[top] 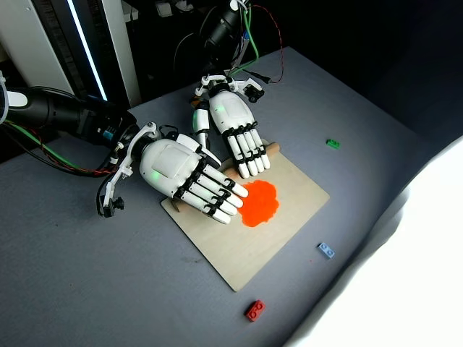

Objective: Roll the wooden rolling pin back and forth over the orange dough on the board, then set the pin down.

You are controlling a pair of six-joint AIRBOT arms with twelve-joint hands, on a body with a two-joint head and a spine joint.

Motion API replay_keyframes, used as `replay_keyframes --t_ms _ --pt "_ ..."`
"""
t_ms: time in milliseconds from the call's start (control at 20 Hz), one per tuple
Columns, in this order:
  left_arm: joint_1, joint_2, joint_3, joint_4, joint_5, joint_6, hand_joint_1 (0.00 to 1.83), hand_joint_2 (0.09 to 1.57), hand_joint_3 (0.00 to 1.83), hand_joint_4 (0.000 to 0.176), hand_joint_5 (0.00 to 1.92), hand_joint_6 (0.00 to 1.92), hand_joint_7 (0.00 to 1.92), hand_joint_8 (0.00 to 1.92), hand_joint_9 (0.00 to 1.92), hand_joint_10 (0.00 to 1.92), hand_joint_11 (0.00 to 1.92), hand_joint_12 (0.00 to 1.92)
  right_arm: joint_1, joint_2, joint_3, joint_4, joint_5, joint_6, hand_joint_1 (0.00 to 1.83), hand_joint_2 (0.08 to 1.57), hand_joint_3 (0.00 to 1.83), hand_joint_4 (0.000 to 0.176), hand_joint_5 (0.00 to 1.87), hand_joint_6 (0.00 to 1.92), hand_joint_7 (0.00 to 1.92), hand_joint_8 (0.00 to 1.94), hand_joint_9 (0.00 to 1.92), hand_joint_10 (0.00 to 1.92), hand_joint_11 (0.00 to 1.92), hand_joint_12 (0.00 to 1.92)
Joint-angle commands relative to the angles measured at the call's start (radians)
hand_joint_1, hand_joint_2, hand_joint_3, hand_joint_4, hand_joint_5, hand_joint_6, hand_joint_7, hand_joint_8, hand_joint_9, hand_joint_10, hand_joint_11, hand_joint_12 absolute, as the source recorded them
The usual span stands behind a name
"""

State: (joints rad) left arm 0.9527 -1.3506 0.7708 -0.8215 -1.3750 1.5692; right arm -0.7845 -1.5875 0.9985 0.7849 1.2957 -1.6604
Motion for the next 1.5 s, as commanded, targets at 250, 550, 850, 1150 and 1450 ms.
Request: replay_keyframes --t_ms 250,550,850,1150,1450 --pt "0.003 0.004 0.001 0.068 -0.068 0.011 0.00 1.41 0.00 0.000 0.00 0.00 0.00 0.00 0.00 0.00 0.00 0.00 -0.020 -0.009 0.002 -0.087 0.070 -0.002 0.00 1.46 0.07 0.000 0.07 0.04 0.06 0.01 0.02 0.01 0.00 0.00" --pt "-0.005 0.000 0.015 0.053 -0.061 0.032 0.00 1.41 0.00 0.000 0.00 0.00 0.00 0.00 0.00 0.00 0.00 0.00 -0.027 -0.026 0.025 -0.103 0.063 0.001 0.00 1.46 0.07 0.000 0.07 0.03 0.06 0.01 0.02 0.01 0.00 0.00" --pt "-0.022 -0.002 0.034 0.025 -0.060 0.034 0.00 1.41 0.00 0.000 0.00 0.00 0.00 0.00 0.00 0.00 0.00 0.00 -0.024 -0.031 0.039 -0.115 0.050 0.009 0.00 1.46 0.07 0.000 0.06 0.03 0.06 0.00 0.02 0.01 0.00 0.00" --pt "-0.031 -0.004 0.042 0.008 -0.053 0.040 0.00 1.42 0.00 0.000 0.00 0.00 0.00 0.00 0.00 0.00 0.00 0.00 -0.026 -0.030 0.044 -0.120 0.049 0.008 0.00 1.46 0.06 0.000 0.07 0.03 0.06 0.01 0.02 0.01 0.00 0.00" --pt "-0.047 -0.010 0.051 -0.008 -0.039 0.054 0.00 1.41 0.00 0.000 0.00 0.00 0.00 0.00 0.00 0.00 0.00 0.00 -0.026 -0.028 0.056 -0.122 0.047 0.013 0.00 1.46 0.06 0.000 0.08 0.03 0.07 0.01 0.04 0.01 0.00 0.00"
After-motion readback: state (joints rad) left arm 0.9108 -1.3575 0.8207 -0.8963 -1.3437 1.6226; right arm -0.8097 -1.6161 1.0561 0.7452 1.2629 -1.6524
